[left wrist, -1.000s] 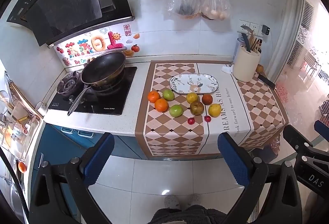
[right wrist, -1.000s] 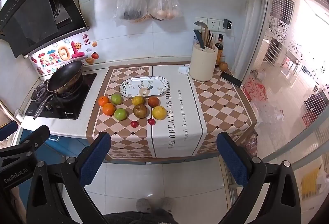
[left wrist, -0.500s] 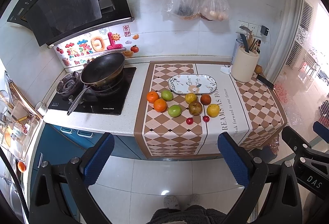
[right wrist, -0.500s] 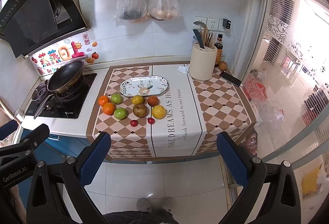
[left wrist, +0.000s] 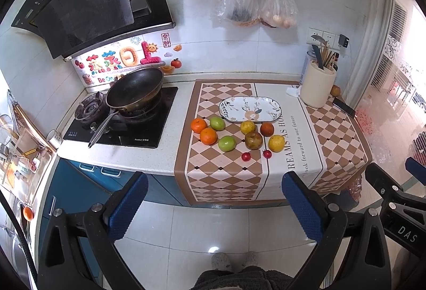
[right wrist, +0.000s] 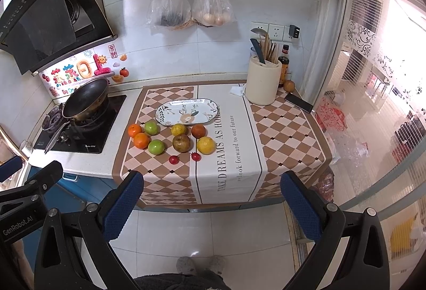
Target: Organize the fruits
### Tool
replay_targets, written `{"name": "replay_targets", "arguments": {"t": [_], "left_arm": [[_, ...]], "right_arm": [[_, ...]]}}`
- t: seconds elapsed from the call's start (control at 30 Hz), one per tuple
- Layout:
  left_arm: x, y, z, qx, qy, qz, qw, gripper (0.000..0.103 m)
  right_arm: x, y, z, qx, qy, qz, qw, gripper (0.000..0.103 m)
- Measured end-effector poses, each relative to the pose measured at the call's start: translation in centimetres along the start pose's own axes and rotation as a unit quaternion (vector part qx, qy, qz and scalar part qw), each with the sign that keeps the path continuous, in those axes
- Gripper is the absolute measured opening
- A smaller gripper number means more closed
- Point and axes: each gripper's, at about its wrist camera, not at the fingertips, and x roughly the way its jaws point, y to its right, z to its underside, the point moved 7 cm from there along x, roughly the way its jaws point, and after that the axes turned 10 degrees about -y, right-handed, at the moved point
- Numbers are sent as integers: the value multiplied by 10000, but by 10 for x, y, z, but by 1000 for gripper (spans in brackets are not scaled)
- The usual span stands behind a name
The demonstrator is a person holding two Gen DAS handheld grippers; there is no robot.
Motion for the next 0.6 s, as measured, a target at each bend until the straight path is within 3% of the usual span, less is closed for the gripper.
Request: {"name": "replay_targets", "arguments": {"t": [0.6], "left_arm": [[-10, 2, -2, 0, 41, -1, 10000, 103]], "right_arm": [[-7, 0, 0, 7, 20, -17, 10000, 103]]}}
